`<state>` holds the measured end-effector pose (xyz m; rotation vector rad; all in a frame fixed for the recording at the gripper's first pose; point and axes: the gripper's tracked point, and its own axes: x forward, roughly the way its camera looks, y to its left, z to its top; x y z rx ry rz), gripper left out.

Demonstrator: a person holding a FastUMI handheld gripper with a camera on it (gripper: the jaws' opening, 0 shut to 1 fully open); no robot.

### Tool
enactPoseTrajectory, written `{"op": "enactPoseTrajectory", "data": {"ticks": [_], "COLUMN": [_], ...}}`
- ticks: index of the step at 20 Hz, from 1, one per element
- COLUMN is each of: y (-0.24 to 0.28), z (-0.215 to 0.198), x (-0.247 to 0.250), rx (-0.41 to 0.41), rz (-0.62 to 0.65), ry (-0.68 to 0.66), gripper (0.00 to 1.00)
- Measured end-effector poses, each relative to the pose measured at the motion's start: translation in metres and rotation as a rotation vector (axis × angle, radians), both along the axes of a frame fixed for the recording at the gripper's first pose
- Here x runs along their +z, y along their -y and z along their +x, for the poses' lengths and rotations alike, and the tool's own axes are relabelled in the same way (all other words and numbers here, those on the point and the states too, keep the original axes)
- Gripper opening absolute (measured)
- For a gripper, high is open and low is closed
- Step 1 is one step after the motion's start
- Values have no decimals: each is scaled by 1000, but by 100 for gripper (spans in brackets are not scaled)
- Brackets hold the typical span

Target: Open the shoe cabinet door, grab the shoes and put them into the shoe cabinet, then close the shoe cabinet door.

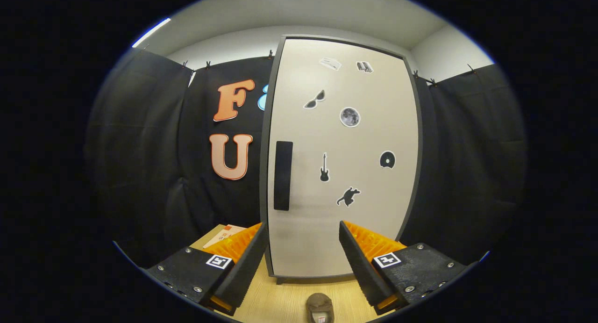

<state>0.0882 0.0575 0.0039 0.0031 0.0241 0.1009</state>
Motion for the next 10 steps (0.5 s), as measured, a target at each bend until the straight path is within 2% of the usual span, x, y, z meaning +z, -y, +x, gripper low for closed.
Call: {"op": "enactPoseTrajectory", "data": {"ticks": [10], "y": [-35], "z": [74], "x": [23], "rx": [34], "rz": [21], "ry": [36], "gripper": [95]}}
